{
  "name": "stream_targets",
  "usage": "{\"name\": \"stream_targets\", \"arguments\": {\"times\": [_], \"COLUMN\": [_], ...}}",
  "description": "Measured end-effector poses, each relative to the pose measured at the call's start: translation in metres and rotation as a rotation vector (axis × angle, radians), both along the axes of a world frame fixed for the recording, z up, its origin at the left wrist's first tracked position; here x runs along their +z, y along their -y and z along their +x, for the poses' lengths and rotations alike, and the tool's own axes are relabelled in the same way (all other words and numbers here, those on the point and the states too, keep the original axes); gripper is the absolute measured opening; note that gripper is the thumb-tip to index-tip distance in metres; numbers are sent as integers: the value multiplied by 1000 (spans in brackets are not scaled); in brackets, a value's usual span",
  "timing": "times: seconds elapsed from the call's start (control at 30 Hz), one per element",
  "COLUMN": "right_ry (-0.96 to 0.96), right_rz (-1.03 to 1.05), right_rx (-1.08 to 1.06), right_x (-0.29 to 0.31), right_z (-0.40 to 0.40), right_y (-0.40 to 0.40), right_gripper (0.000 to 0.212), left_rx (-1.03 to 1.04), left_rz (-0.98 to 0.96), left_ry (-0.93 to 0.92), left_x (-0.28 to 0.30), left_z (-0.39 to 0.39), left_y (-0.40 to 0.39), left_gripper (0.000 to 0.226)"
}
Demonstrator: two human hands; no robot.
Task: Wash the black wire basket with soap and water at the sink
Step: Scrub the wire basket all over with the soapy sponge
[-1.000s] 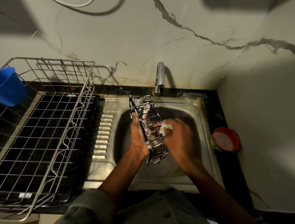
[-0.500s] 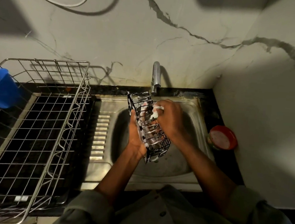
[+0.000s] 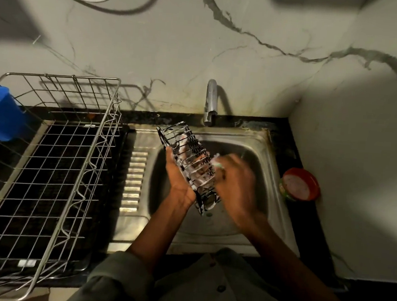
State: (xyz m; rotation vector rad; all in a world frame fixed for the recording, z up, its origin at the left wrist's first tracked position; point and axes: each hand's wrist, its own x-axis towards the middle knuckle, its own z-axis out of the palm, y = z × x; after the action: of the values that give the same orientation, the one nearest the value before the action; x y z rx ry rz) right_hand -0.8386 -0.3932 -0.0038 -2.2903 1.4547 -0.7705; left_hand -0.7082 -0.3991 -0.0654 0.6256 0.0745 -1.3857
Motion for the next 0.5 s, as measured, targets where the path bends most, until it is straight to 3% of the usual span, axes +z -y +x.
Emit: {"name": "stream_targets", "arguments": {"times": [0.07,0.23,0.37,0.5], "right_ry": [93,349,145,259], "right_rz": [44,123,148,138], "right_rx": [-67,315,278,136], "right_x": [-5,-3,2,9], "right_z": [-8,0,24,54], "right_y": [-2,-32,-3,26], "right_gripper": [26,26,23,17], "left_rx": [18,20,64,51], "left_rz": [50,91,121,159], "left_ry": [23,43,95,223], "left_x": [1,-3,-5,6], "left_z": [1,6,-3,-10], "left_y": [-1,0,-7,-9], "left_gripper": [66,79,69,54]}}
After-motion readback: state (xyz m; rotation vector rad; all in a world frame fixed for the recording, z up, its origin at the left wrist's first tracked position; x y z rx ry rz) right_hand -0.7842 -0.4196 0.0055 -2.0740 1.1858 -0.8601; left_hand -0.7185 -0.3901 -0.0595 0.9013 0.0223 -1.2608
